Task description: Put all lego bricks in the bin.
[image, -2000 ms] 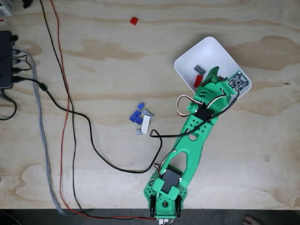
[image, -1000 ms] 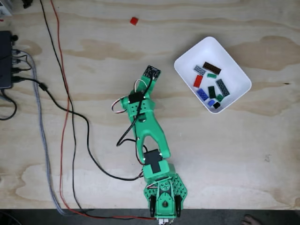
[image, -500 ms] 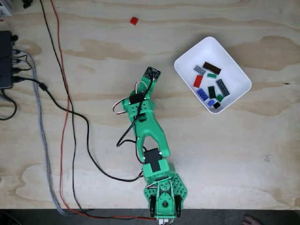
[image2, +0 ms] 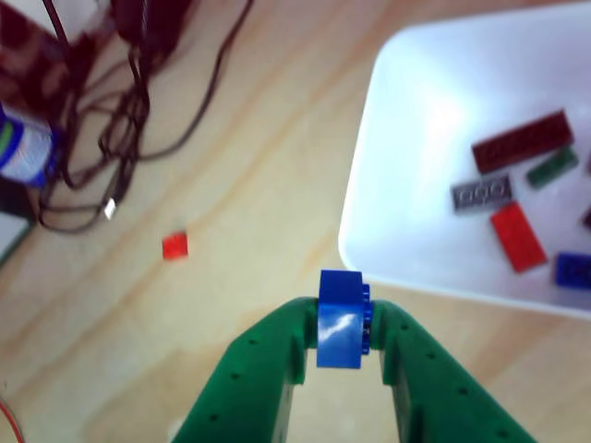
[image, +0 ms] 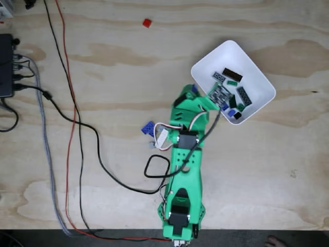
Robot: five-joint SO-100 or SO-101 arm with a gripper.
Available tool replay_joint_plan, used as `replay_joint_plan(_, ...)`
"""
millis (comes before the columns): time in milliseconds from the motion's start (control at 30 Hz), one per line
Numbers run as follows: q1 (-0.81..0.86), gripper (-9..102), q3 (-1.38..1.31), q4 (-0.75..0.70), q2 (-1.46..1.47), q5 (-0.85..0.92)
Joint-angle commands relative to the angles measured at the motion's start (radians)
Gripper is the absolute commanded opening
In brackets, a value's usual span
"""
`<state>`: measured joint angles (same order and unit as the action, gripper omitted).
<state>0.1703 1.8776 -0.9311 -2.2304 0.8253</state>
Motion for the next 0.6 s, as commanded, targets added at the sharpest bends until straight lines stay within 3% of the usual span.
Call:
replay_joint_plan(0,0.256,0,-0.110,0.183,0.175,0.089)
replay_joint_plan(133,0.308,1,-0.121,0.270,0.390,0.164)
replay_joint_plan(267,0.310,14,-0.126,0.273,0.468,0.202)
replay_joint_plan(433,0.225,25,-0.123,0.118,0.278,0.060)
replay_joint_plan(567,0.023,25,-0.101,-0.137,-0.031,0.009)
